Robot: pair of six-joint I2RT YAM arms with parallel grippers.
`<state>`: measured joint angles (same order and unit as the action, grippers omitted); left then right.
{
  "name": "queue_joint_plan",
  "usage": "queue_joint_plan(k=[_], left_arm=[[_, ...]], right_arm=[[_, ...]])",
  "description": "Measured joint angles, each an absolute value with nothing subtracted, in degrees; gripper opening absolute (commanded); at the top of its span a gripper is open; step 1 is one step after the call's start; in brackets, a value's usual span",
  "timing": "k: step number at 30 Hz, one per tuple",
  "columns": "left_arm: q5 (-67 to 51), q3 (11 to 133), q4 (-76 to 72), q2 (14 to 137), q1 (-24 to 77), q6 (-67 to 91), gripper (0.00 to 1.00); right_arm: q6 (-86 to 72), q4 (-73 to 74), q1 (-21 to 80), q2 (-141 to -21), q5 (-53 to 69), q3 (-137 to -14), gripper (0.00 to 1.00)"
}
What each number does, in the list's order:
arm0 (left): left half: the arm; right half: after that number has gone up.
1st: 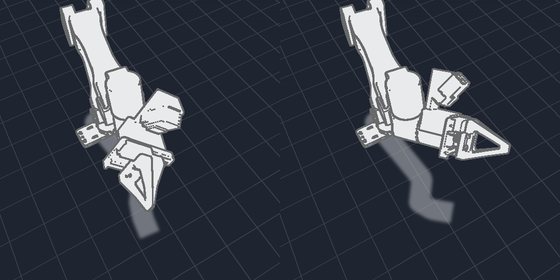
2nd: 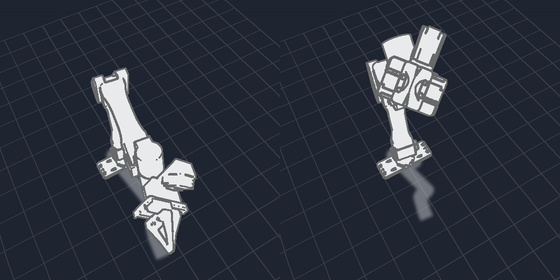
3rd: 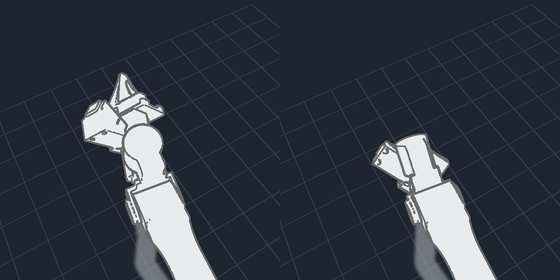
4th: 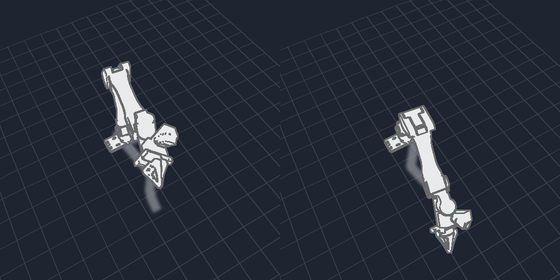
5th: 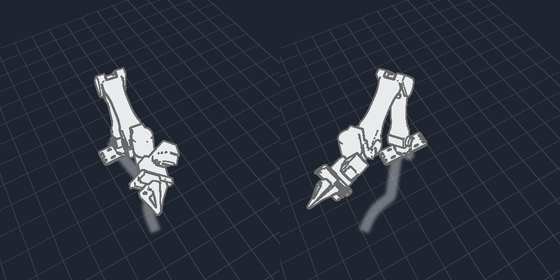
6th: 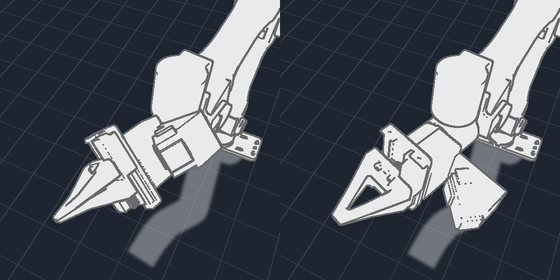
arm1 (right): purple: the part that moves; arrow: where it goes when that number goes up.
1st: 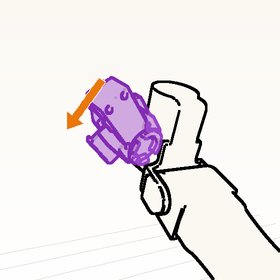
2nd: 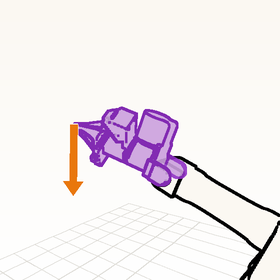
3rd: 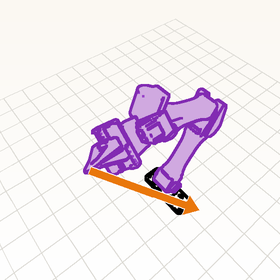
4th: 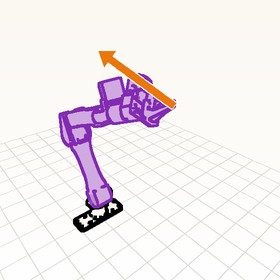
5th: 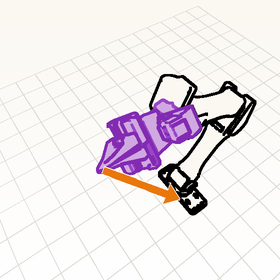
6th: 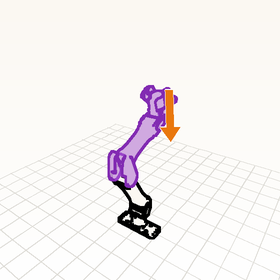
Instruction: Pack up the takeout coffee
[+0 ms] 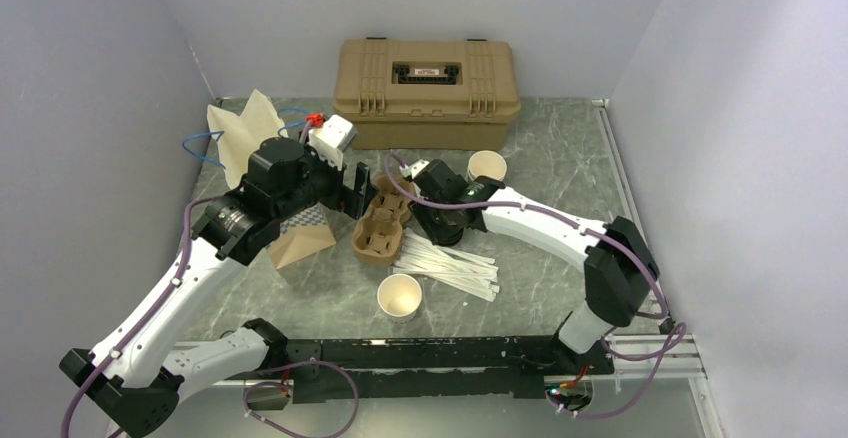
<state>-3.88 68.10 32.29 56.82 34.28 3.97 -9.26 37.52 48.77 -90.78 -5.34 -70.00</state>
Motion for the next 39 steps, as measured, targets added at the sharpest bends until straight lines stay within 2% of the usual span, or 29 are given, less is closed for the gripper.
queue_joint_plan(k=[10, 25, 39], left_arm=[[-3.60, 68.10, 32.29, 56.82, 34.65, 3.84, 0.99], [-3.51, 68.10, 32.34, 56.82, 34.70, 3.79, 0.99], [-3.51, 68.10, 32.36, 56.82, 34.70, 3.66, 0.99]], right_arm=[[-10.81, 34.30, 46.19, -97.45, -2.09, -70.48, 0.39], [-11.03, 32.40, 44.40, -99.96, -1.30, -71.33, 0.36], [-11.16, 31.55, 43.66, -102.06, -1.13, -71.35, 0.26]])
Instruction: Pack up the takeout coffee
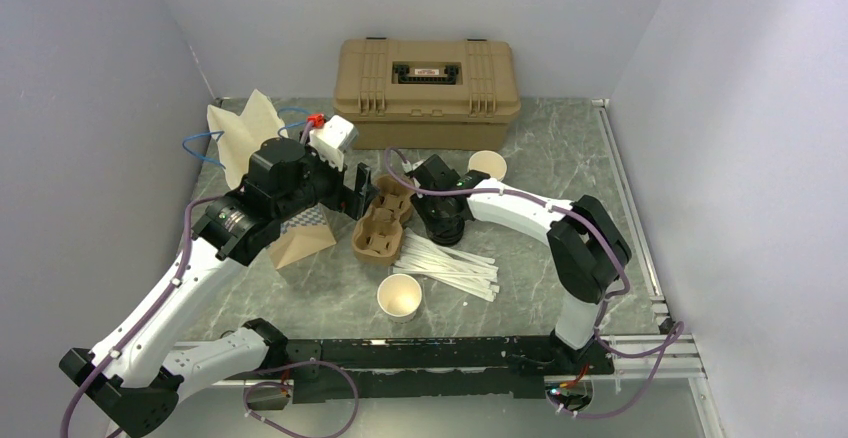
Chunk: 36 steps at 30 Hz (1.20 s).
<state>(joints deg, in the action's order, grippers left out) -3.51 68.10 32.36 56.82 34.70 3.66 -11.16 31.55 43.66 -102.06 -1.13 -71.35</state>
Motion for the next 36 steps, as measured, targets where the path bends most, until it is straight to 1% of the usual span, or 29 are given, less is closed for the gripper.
queue_joint_plan(k=[6, 10, 14, 23, 32, 36], left_arm=[[-3.51, 68.10, 32.36, 56.82, 34.70, 3.64, 0.99], [-3.51, 68.10, 32.36, 56.82, 34.70, 3.64, 1.00], [-3.53, 68.10, 32.36, 56.82, 34.70, 3.64, 0.99], [-3.51, 68.10, 32.36, 56.82, 34.70, 3.64, 1.00], [-3.53, 68.10, 32.36, 56.82, 34.70, 3.64, 0.99], [-3.55, 68.10, 32.36, 56.82, 34.70, 3.64, 0.99]], right_arm=[[-11.16, 31.44, 43.68, -102.06, -1.10, -71.35, 0.18], [-11.18, 31.44, 43.68, -102.06, -1.13, -71.35, 0.10], [-11.16, 31.44, 43.66, -102.06, -1.17, -71.35, 0.07], [-11.18, 31.57, 43.68, -101.89, -1.37, -71.55, 0.04], [-11.20, 31.79, 43.64, -98.37, -2.55, -72.49, 0.03], [-11.38, 32.05, 43.64, -96.23, -3.22, -72.49, 0.05]])
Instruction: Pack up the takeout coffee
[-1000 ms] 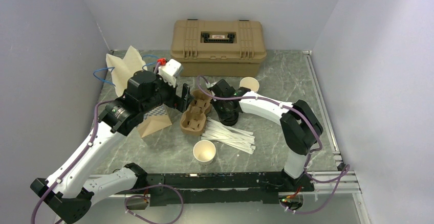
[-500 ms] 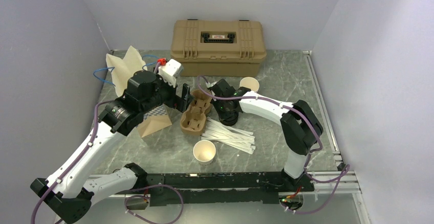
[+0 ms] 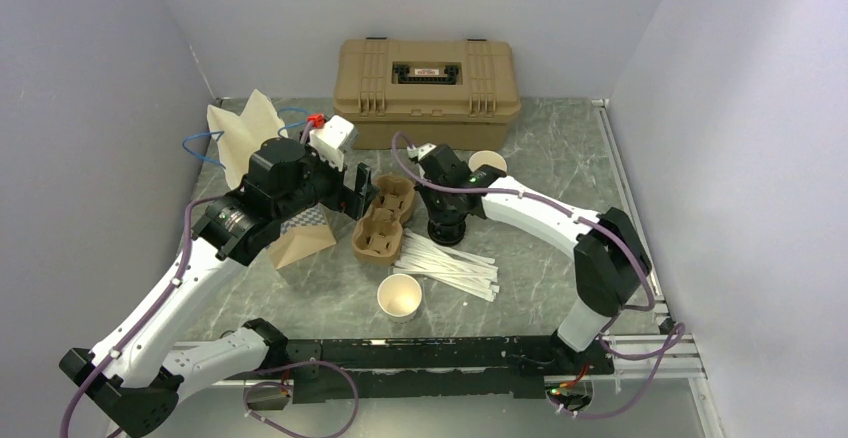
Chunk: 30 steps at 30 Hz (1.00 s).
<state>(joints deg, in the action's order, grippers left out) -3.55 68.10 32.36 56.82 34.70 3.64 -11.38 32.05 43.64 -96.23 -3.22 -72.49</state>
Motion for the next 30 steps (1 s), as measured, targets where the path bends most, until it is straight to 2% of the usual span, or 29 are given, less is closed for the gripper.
queue_joint_plan(k=[14, 30], left_arm=[[-5.98, 68.10, 32.18, 56.82, 34.76, 5.41, 0.99], [-14.85, 64.60, 23.35, 56.84, 34.76, 19.94, 1.00]], right_arm=[[-12.25, 33.50, 43.53, -79.44, -2.04, -73.43, 0.06], [-12.27, 31.16, 43.03, -60.51, 11.49, -73.41, 0.07]])
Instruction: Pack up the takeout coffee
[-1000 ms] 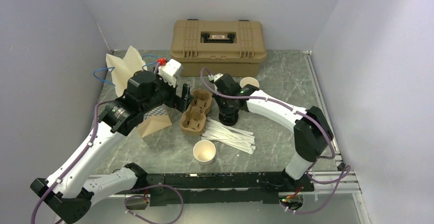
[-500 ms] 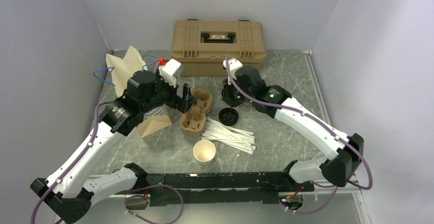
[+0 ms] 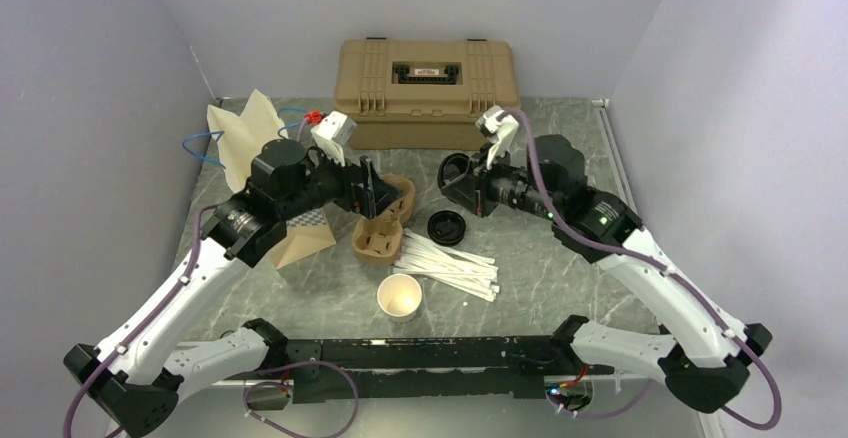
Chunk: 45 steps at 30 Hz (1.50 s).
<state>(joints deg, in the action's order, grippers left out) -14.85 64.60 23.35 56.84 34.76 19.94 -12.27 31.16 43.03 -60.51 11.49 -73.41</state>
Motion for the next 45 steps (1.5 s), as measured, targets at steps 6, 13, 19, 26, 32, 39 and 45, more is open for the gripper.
queue_joint_plan(k=[6, 13, 19, 26, 32, 39, 45], left_arm=[[-20.14, 61.21, 15.49, 55.70, 34.81, 27.38, 1.00], [-26.72, 56.27, 5.23, 54.30, 34.87, 35.33, 0.99], [-32.82, 53.04, -6.42, 51.11, 34.87, 41.89, 0.99], [-40.21, 51.94, -19.62, 49.98, 34.87, 47.62, 0.99], [-44.86, 51.92, -26.28, 51.09, 34.87, 49.93, 0.99], [-46.72, 51.92, -28.97, 51.99, 34.87, 50.96, 0.99], [-46.78, 51.92, -29.76, 52.03, 34.87, 51.42, 0.99]], right_arm=[[-12.45, 26.76, 42.96, -54.39, 19.35, -70.94, 0.07], [-13.15, 21.58, 42.94, -50.24, 27.05, -69.93, 0.08], [-14.55, 18.11, 42.94, -48.01, 31.18, -69.23, 0.08], [-18.24, 11.92, 42.94, -47.07, 35.97, -67.66, 0.08], [-22.46, 5.67, 42.94, -47.66, 39.35, -67.22, 0.08], [-27.75, -2.35, 42.94, -50.26, 42.61, -66.65, 0.08], [-31.00, -6.92, 42.94, -52.77, 44.73, -66.65, 0.08]])
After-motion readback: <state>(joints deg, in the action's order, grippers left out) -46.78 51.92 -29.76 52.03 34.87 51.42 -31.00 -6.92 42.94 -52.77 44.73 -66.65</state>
